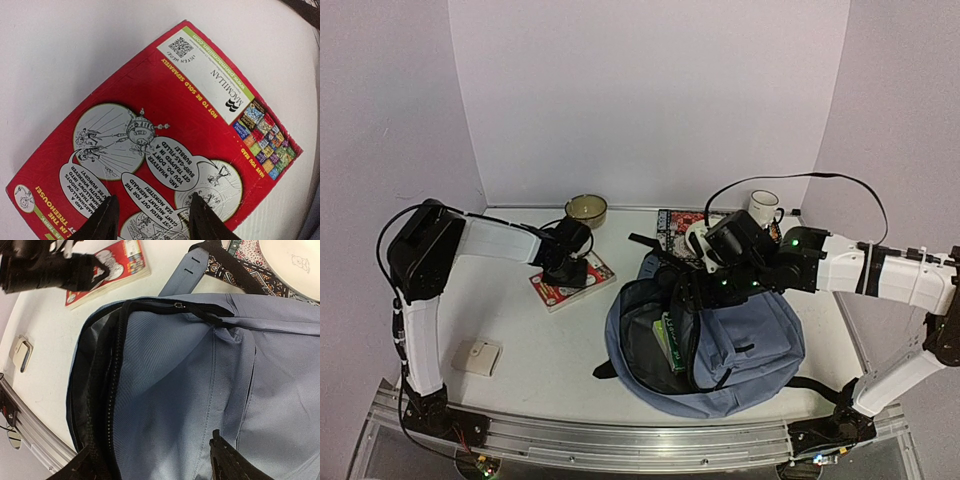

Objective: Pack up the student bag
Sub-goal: Move the book to the center of the board.

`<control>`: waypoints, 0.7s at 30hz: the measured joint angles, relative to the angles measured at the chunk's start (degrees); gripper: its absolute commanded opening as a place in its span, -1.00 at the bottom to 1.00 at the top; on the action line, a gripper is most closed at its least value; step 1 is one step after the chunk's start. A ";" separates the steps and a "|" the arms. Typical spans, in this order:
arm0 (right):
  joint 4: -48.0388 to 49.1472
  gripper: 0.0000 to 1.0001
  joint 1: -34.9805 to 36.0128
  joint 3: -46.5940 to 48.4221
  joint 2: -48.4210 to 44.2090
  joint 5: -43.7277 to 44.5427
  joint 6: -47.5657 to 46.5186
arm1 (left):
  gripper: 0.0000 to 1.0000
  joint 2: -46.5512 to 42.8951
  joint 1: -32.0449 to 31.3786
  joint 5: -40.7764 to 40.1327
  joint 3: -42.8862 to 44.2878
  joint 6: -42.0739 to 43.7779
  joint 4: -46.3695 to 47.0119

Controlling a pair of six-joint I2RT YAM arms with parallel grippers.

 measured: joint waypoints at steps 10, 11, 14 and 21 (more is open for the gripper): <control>0.04 0.42 0.40 0.70 0.00 -0.05 -0.22 | -0.06 -16.96 -0.14 5.45 -20.48 -2.99 -0.27; 0.04 0.42 0.57 0.71 0.00 0.00 -0.24 | -0.06 -18.96 -0.50 6.18 -22.53 -3.56 -0.66; -0.03 0.43 1.06 0.98 0.00 0.04 -0.46 | 0.02 -24.23 -2.51 8.00 -27.75 -5.58 -1.26; -0.07 0.53 2.30 4.22 -0.25 1.54 -1.51 | 0.48 -35.26 -5.03 11.66 -33.06 -9.30 -6.13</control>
